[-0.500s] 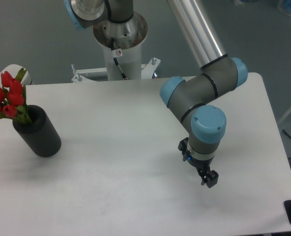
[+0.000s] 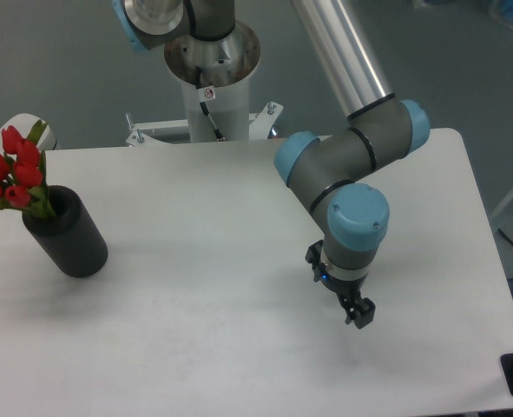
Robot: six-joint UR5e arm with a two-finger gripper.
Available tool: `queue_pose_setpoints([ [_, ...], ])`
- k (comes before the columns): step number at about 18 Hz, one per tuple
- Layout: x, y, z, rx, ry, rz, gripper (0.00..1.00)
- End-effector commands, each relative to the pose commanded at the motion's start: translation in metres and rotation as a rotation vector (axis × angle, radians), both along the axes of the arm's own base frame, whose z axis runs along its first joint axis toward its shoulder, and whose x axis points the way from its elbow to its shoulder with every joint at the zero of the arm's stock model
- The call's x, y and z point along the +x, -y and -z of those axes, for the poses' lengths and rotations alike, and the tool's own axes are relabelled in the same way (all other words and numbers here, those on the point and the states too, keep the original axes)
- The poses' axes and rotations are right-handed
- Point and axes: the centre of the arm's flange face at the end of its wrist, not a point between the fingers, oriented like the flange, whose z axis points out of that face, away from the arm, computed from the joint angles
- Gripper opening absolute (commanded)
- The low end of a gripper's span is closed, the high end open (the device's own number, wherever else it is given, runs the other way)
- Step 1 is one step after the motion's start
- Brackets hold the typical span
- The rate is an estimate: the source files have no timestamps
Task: Pick up the flowers from the vase
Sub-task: 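Move the open gripper toward the red tulips in the black vase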
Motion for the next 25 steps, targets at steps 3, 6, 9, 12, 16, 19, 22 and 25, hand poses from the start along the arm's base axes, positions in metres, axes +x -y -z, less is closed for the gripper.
queue_pose_setpoints([
  [3, 0.03, -0.001, -0.015, 0.078, 0.057, -0.017, 1.0],
  [6, 0.055, 0.005, -0.038, 0.175, 0.114, -0.023, 1.0],
  [9, 0.081, 0.013, -0.059, 0.264, 0.174, -0.017, 1.0],
  [12, 0.108, 0.022, -0.072, 0.343, 0.236, -0.008, 1.0],
  [16, 0.155, 0.038, -0.094, 0.442, 0.307, 0.012, 1.0],
  [19, 0.185, 0.041, -0.101, 0.534, 0.411, -0.003, 1.0],
  [22, 0.211, 0.039, -0.105, 0.61, 0.519, -0.013, 1.0],
  [25, 0.245, 0.04, -0.108, 0.65, 0.593, 0.016, 1.0],
])
